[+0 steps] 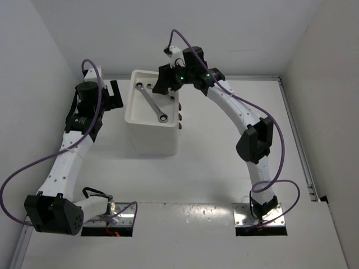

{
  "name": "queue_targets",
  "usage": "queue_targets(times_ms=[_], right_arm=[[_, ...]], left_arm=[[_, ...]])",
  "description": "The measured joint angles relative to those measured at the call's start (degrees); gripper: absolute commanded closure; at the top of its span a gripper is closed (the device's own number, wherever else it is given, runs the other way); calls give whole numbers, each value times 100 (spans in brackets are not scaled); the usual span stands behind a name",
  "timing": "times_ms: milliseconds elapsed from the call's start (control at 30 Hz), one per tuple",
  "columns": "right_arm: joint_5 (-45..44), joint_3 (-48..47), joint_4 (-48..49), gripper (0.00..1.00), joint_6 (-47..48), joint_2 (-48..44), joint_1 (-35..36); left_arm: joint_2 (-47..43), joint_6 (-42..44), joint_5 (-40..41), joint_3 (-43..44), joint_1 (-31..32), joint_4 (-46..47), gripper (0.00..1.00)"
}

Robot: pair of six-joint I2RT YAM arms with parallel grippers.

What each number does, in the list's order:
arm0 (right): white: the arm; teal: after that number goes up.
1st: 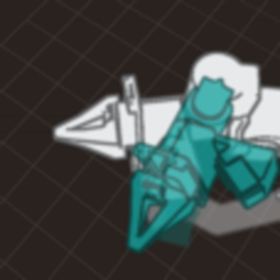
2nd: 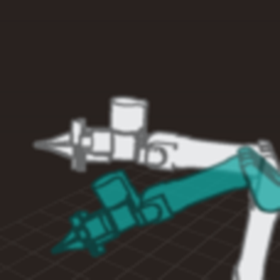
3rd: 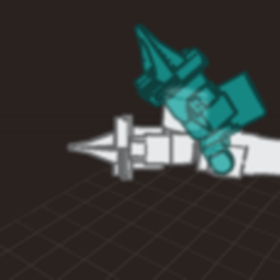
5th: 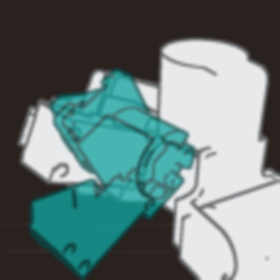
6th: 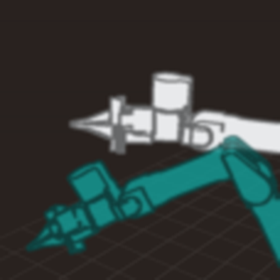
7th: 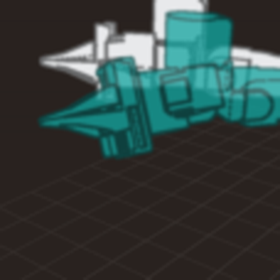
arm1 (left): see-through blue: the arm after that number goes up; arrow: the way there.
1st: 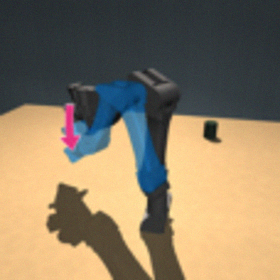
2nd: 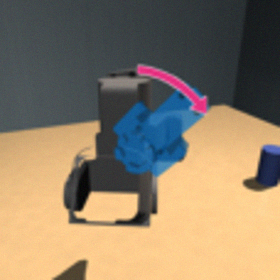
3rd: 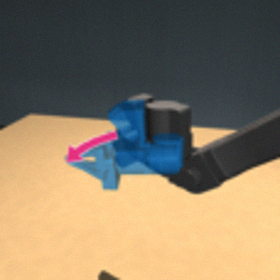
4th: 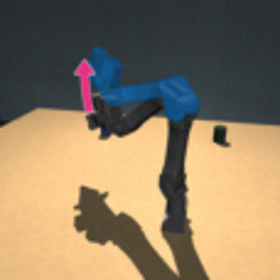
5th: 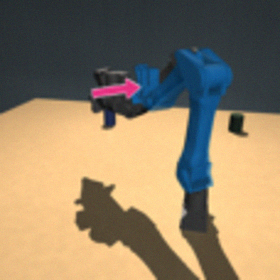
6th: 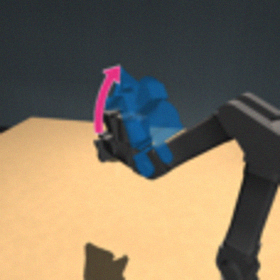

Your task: Sort the tools into containers

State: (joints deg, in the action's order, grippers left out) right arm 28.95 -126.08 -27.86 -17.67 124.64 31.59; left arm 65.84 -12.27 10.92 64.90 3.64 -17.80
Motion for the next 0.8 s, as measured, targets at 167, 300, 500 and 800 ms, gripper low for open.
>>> queue_targets(times_ms=[167, 300, 500, 800], right_arm=[[-98, 138, -181, 18, 273, -765, -446], [-258, 1104, -221, 18, 664, -2109, -1440], [-577, 4385, 11, 18, 1327, -4175, -3263], [-807, 7597, -35, 18, 2197, -5130, -4409]], left_arm=[[205, 286, 20, 243, 0, -107, 1], [216, 579, -31, 140, -26, -140, 1], [190, 872, -192, -551, -129, -186, 1], [144, 1132, -411, -1381, -605, -9, 1]])
